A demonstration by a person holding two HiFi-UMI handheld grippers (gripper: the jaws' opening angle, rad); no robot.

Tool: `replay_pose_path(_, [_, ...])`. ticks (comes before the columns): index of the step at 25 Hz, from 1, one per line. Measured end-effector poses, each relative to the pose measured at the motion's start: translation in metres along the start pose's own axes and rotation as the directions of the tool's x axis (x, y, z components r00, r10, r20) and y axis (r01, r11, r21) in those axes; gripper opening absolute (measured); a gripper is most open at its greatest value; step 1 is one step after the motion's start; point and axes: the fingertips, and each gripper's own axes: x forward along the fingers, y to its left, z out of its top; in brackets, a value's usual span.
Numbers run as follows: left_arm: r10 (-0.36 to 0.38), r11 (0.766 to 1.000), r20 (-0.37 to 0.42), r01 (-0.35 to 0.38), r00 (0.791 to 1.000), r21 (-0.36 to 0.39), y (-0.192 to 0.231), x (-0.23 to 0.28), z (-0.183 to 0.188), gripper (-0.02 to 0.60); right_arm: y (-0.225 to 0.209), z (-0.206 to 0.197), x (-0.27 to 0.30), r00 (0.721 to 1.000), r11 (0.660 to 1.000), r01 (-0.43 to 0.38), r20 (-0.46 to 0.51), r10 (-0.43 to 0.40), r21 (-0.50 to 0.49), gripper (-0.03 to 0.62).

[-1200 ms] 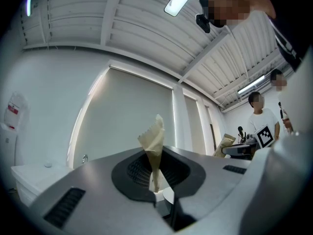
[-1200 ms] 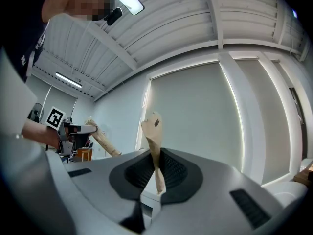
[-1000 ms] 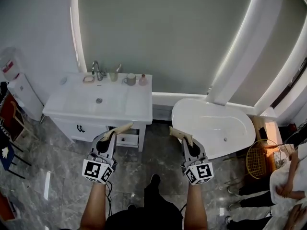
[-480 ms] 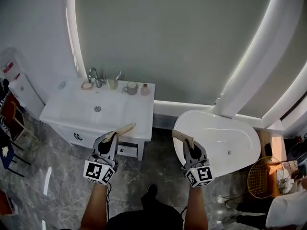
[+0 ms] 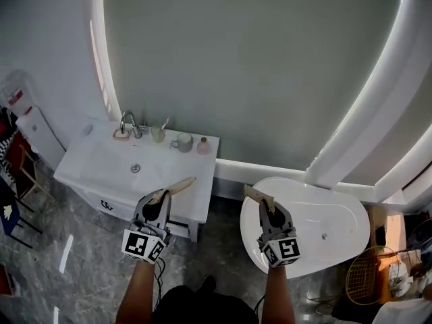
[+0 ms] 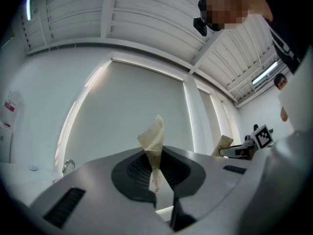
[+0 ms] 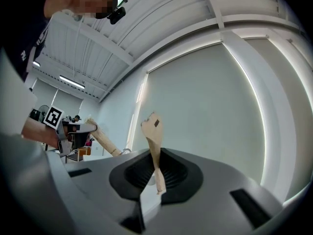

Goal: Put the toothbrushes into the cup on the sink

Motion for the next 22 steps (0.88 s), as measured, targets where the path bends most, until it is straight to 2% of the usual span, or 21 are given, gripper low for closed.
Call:
replay_pose_path(5, [-0.004,1.000,0.000,0.004,1.000,0.004,0.005,0.013,0.003,0.045,-0.002,0.000,0.012,1.000,1.000,-0.003,-0.002,0.003,-0.002,0.048])
replay_pose_path(14, [-0.014,1.000,-0.015,0.013,1.000,-0.004,0.016,0.020,-0.004,0.045,-0.010,-0.003,0.015,0.998,0.998,0.054,0.007,-0.054,0.026,0.048])
replay_pose_path(22, [0.006,1.000,-0.022,-0.006,1.000,-0.018,0.009,0.024,-0.011,0.046,-0.018,-0.005,0.020,0.999,0.999,0.035,0.015,-0.035,0.027,0.048])
